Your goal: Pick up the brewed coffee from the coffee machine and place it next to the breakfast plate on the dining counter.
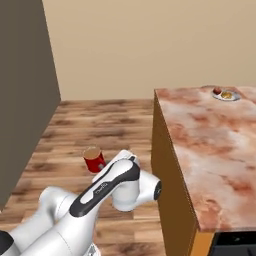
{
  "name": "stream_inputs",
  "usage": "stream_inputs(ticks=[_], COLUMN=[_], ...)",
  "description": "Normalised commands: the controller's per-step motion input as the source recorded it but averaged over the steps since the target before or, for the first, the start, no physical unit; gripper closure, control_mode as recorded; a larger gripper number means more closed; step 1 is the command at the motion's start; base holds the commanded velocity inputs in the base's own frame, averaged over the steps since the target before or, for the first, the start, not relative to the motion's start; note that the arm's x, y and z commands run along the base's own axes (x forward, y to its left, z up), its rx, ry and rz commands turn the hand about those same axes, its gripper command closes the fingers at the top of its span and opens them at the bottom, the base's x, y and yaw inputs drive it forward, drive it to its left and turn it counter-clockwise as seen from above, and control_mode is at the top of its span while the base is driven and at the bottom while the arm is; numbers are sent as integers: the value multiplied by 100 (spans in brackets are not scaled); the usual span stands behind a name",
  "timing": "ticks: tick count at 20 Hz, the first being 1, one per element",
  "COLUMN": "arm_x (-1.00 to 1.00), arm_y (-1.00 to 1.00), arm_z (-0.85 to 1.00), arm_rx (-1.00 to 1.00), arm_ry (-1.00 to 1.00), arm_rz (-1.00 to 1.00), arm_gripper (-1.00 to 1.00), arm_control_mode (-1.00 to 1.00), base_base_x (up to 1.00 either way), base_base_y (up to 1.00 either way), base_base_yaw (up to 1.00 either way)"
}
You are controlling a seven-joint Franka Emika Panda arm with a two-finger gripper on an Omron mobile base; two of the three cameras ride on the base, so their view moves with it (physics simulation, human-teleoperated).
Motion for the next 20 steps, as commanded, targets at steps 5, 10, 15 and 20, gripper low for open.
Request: stream_inputs(ticks=[5, 10, 15, 20], arm_x=[0, 0, 0, 0], arm_y=[0, 0, 0, 0], arm_z=[0, 0, 0, 0], arm_rx=[0, 0, 0, 0], arm_ry=[0, 0, 0, 0], arm_rz=[0, 0, 0, 0], arm_gripper=[100, 100, 100, 100], arm_control_mode=[100, 100, 100, 100], base_base_x=[100, 100, 97, 87], base_base_y=[72, 85, 100, 100], base_base_yaw=[-21, -35, -50, -57])
